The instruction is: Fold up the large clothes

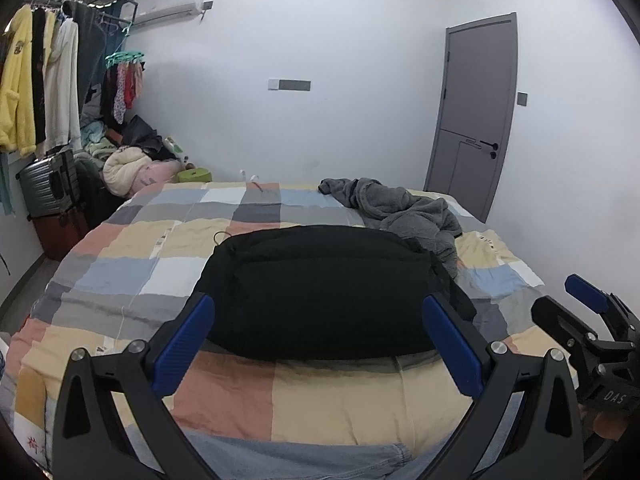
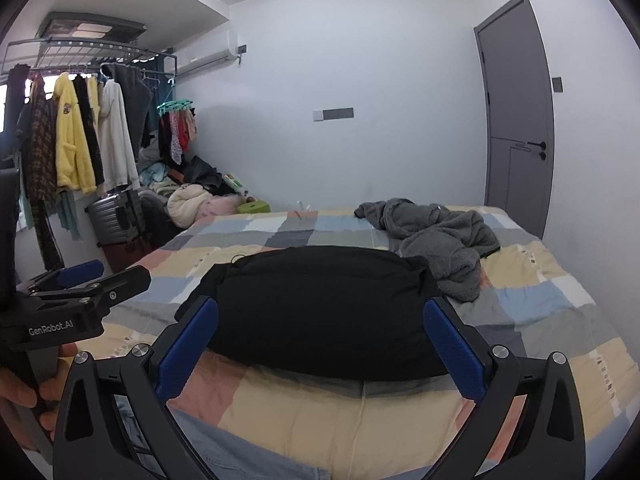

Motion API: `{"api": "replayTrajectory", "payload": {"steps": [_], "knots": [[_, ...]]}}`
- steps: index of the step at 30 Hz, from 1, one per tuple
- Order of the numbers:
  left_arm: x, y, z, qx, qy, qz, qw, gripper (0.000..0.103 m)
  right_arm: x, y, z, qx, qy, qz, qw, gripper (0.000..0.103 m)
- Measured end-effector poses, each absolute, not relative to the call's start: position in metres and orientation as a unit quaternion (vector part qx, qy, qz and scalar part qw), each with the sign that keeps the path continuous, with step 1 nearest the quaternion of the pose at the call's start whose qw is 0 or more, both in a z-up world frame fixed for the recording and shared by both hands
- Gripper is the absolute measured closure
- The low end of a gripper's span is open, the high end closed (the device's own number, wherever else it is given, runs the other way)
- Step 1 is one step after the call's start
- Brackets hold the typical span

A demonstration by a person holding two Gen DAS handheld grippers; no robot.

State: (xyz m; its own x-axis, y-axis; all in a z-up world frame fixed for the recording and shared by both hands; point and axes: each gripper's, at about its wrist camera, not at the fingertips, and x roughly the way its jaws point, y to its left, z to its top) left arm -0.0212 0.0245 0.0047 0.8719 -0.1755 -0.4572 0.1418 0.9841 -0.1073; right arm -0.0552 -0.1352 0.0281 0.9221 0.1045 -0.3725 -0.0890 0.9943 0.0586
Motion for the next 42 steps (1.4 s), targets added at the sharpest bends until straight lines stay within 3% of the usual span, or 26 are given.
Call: {"api": "replayTrajectory", "payload": {"steps": [42], "knots": [[-0.019, 0.025, -0.005, -0.040, 0.262, -0.075, 0.961, 0.000, -0.049, -0.136, 0.009, 0.030, 0.218, 0.030, 0.975, 0.000]]}}
